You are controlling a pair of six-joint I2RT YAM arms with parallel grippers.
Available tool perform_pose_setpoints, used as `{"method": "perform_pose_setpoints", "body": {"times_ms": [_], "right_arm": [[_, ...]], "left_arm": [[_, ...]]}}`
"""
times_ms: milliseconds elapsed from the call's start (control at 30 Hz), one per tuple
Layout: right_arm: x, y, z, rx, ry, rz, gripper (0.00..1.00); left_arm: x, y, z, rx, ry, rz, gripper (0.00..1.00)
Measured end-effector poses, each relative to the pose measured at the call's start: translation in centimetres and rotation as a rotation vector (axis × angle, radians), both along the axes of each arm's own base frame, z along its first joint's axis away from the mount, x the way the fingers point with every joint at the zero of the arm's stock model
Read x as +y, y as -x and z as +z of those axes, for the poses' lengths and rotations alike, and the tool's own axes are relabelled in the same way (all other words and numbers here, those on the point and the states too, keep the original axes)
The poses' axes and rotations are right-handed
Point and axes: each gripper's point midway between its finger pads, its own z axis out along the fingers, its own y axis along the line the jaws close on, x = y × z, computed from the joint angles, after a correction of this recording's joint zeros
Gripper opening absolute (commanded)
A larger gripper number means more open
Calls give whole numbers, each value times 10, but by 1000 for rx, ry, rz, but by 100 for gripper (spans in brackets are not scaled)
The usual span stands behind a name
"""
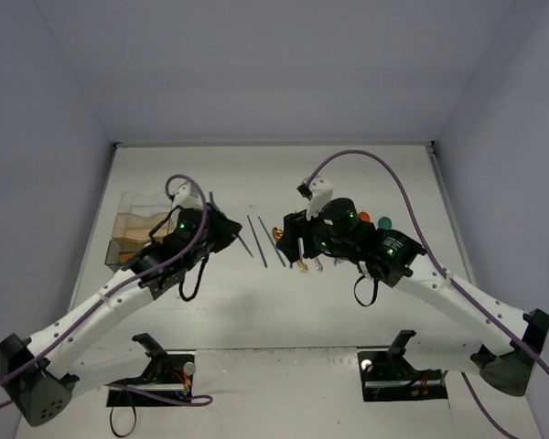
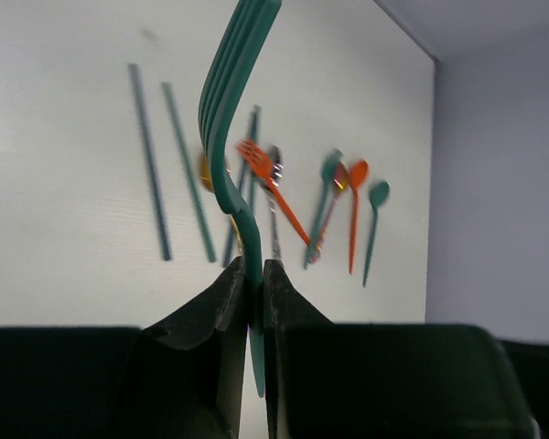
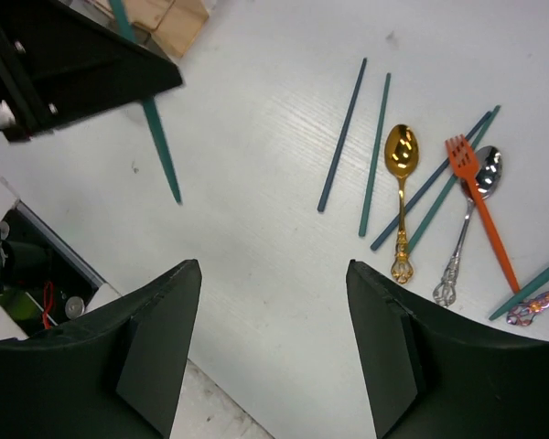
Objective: Sort the eating utensils into containers
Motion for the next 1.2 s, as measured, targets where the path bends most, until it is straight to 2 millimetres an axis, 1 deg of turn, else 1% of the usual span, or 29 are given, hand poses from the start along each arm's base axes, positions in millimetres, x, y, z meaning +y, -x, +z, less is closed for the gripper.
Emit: {"method": "perform_pose_setpoints", "body": {"times_ms": [167,267,367,433,567,667,700,800,1000,1200], "right_arm": [[-21,0,13,-57,-21,-40,63],[-29,1,10,-69,-11,-44,63],[-33,0,9,-83,5,-41,63],[-37,0,7,-91,15,-40,63],[-47,1,6,-109,37,-39,63],[-56,3,8,-123,46,-44,63],[-58,3,9,-130,46,-46,64],[-66,3,10,-140,53,-56,64],[-76,4,7,-142,65,-73,64],[-84,3,5,-135,78,-89,64]], "left_arm": [[86,2,-16,132,46,314,0],[122,8,-28,200,96,456,0],[158,13,-45,273,169,617,0],[172,17,-59,322,198,688,0],[195,19,-82,411,302,811,0],[214,15,-95,453,376,894,0],[217,13,-98,468,395,908,0],[220,5,-105,498,438,917,0],[222,-9,-112,519,492,906,0],[232,-17,-118,531,544,937,2]]}}
